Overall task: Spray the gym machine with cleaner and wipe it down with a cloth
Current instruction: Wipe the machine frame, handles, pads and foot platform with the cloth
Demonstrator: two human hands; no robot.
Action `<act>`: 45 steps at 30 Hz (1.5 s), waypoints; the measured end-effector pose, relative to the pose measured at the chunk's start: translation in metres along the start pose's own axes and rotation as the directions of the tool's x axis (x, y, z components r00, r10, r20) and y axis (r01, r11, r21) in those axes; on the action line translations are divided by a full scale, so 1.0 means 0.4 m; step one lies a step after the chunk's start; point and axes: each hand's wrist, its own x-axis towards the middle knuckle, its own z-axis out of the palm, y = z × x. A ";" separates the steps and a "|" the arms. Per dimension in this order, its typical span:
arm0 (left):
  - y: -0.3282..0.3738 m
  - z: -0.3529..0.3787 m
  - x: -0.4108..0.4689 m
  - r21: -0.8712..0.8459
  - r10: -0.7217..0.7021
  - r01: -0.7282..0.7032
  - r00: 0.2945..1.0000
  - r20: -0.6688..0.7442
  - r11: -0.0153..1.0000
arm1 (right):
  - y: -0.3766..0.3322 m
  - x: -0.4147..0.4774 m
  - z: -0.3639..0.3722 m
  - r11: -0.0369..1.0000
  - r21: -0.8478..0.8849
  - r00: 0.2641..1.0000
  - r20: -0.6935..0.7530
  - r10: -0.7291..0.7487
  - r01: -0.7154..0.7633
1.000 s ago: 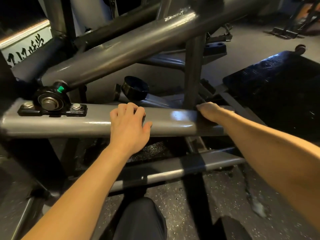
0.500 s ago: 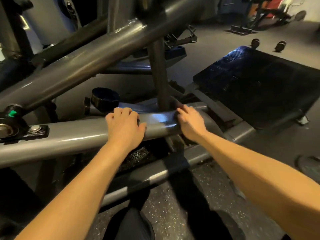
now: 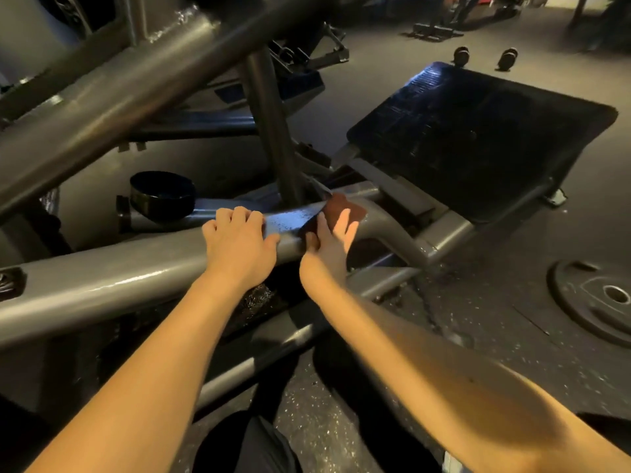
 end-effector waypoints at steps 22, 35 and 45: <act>0.018 0.001 0.003 -0.066 -0.061 0.058 0.998 -0.036 0.996 | -0.013 0.185 -0.089 0.775 -0.381 0.855 0.345 -0.387 0.504; 0.019 -0.001 0.008 -0.113 -0.095 0.092 0.995 -0.025 0.989 | -0.156 0.264 -0.039 0.866 -0.348 0.782 0.619 -0.077 0.360; 0.020 -0.007 0.012 -0.183 -0.127 0.124 0.992 -0.006 0.975 | -0.038 0.393 -0.137 0.854 -0.471 0.885 0.464 0.028 0.220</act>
